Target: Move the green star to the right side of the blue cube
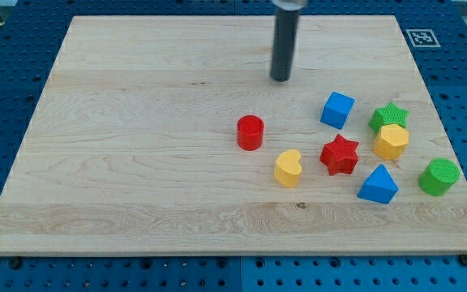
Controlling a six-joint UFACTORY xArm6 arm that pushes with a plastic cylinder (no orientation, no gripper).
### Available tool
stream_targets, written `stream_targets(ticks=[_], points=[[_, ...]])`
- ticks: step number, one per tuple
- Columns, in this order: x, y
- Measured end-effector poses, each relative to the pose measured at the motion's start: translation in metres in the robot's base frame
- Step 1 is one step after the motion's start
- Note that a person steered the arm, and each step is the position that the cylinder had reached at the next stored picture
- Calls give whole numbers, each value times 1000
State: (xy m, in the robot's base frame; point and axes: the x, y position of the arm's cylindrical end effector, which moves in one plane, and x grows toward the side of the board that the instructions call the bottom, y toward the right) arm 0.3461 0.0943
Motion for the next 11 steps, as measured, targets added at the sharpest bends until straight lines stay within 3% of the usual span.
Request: stream_targets(ticks=[2, 3, 5, 6, 11], points=[[18, 176], [56, 236], [146, 250], [165, 249], [152, 170]])
